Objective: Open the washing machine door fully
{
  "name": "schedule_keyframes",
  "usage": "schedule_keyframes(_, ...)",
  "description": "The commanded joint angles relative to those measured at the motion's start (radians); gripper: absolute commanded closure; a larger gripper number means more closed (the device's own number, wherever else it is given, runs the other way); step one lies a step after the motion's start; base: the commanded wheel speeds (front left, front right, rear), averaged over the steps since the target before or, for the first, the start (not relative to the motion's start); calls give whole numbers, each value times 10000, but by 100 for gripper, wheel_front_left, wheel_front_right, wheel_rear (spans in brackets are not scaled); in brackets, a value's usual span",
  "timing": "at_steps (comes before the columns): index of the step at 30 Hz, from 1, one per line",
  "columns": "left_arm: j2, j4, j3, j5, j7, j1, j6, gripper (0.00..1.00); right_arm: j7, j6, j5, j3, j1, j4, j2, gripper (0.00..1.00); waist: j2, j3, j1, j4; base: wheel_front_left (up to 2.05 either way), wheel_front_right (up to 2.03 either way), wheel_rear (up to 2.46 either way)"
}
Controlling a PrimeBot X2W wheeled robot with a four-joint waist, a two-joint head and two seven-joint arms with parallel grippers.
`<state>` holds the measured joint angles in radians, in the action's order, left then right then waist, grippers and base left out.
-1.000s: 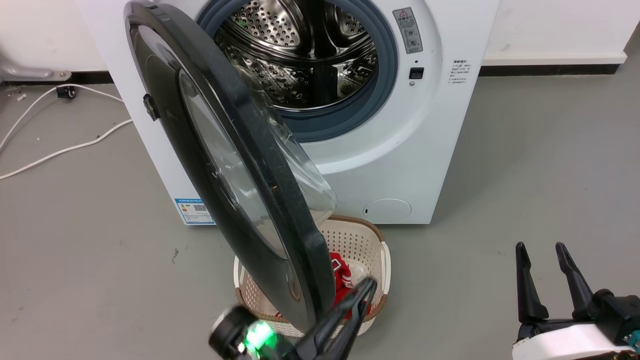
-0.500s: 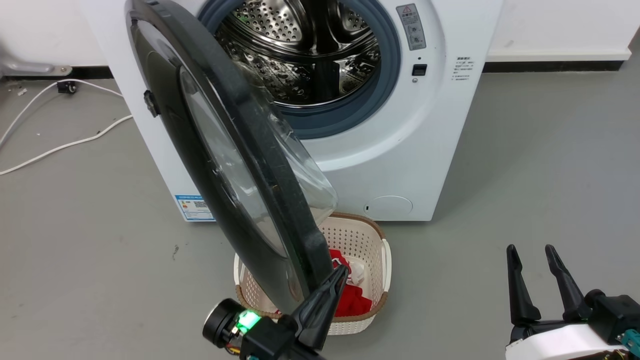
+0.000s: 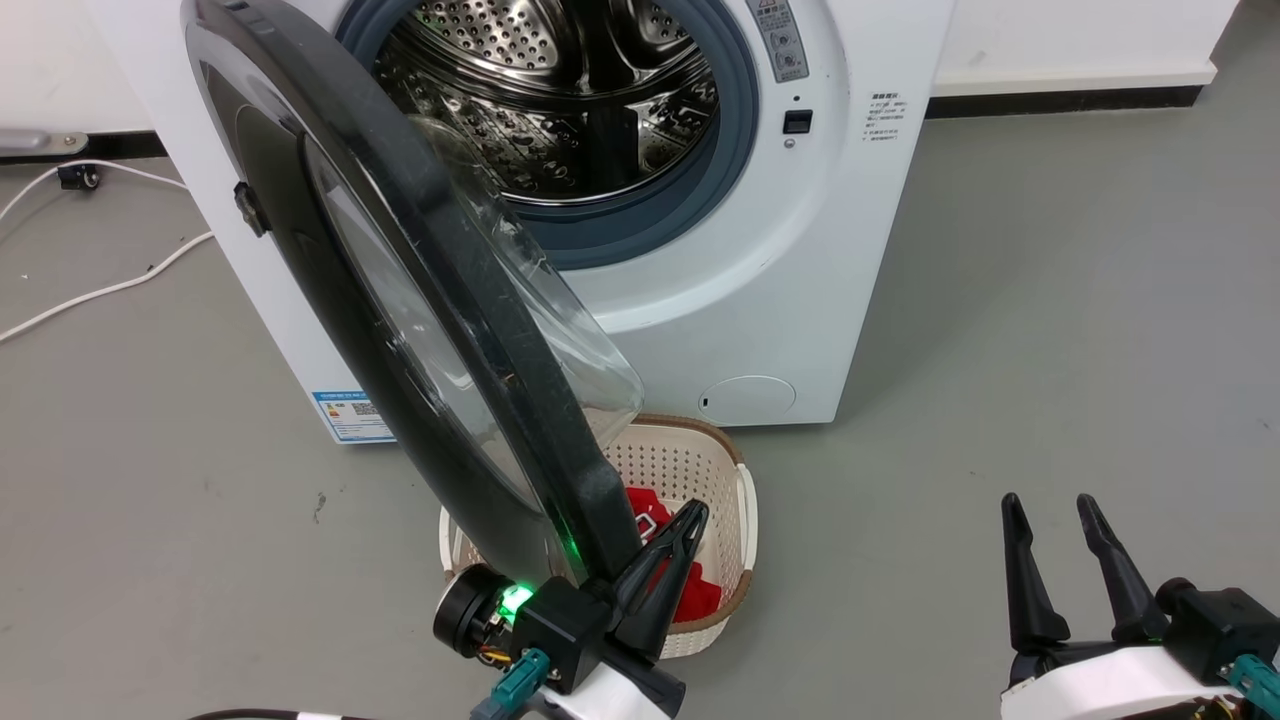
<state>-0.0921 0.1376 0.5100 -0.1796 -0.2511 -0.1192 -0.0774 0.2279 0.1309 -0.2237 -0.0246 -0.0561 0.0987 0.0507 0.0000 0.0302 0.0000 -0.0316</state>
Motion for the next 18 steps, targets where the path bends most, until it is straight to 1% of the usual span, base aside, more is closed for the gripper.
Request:
schedule_keyframes(1, -88, 159, -258, -86, -33, -145, 217, 100, -19, -3, -79, 48, 148, 50, -11, 0, 0, -6, 0, -28, 0, 0, 0)
schedule_keyframes(9, -267, 165, -551, -21, -83, 106, 671, 100, -27, -3, -222, 183, 144, 179, -11, 0, 0, -46, 0, 30, 0, 0, 0)
schedule_keyframes(14, -365, -349, -636, 33, -90, 777, 1047, 100, 44, -3, -251, 217, 141, 125, -11, 0, 0, -71, 0, 115, 0, 0, 0)
schedule_keyframes(17, -427, -834, -687, 57, -103, 1220, 1283, 100, 73, -3, -252, 140, 66, 83, -12, 0, 0, -58, 0, 284, 0, 0, 0)
schedule_keyframes(18, -419, -950, -666, -18, -75, 1407, 1301, 100, 77, -3, -243, 117, 44, 75, -12, 0, 0, -61, 0, 361, 0, 0, 0)
